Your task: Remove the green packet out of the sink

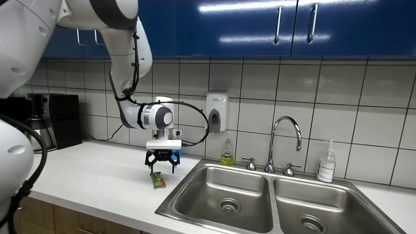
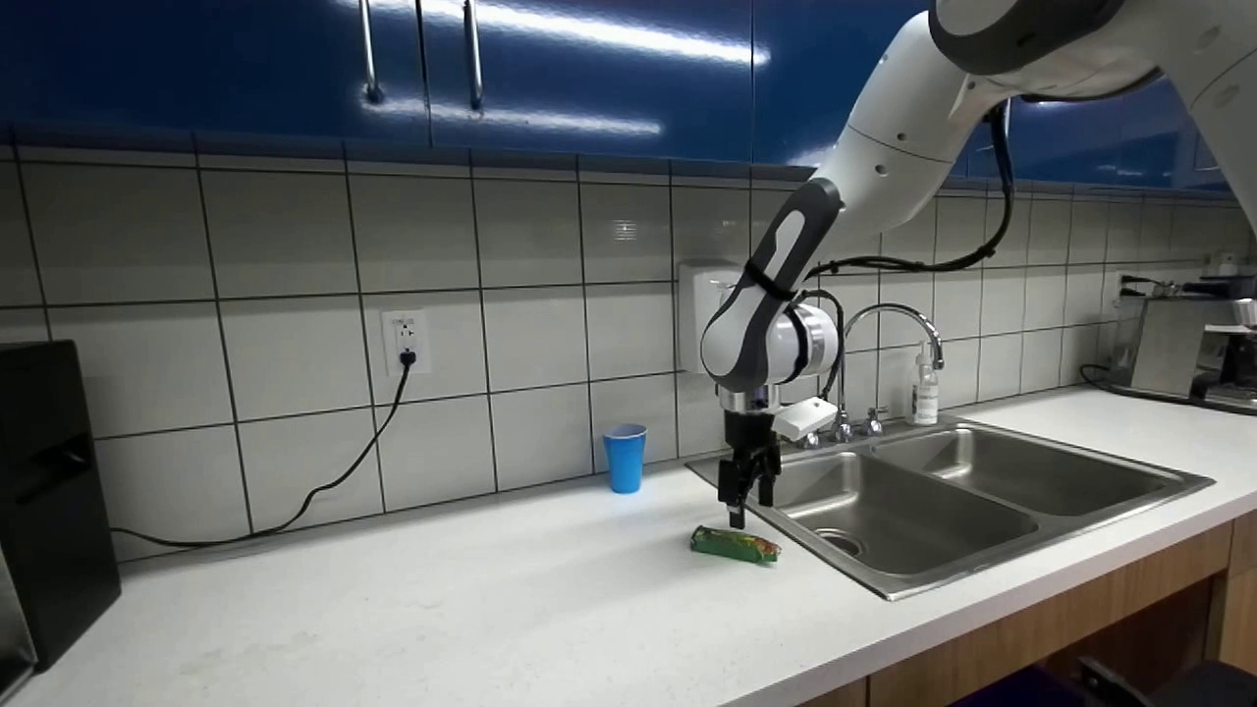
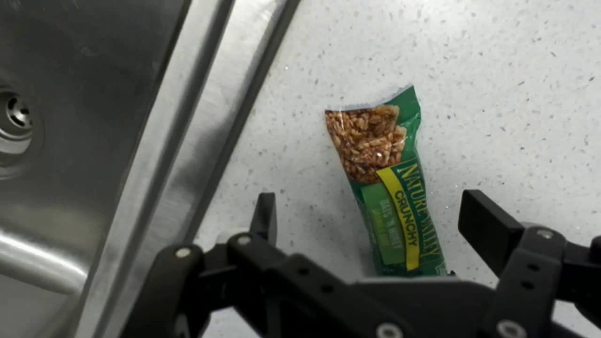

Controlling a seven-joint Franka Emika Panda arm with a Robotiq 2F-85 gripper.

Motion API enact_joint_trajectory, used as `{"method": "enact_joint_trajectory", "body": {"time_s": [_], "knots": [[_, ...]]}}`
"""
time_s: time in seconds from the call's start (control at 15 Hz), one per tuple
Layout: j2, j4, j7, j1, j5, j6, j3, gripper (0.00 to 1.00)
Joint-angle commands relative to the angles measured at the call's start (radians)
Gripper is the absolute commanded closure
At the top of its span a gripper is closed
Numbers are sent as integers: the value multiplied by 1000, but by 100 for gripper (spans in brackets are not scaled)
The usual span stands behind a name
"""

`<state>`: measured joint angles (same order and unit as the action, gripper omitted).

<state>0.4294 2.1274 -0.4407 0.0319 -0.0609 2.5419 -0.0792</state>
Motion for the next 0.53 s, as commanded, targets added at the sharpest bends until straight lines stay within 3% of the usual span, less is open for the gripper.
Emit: {"method": "enact_joint_trajectory", "body": {"time_s": [0.0, 0.47], "knots": [[-45, 32, 119, 19, 68, -13, 2, 0], [-88, 106, 271, -2, 123, 31, 9, 0]]}}
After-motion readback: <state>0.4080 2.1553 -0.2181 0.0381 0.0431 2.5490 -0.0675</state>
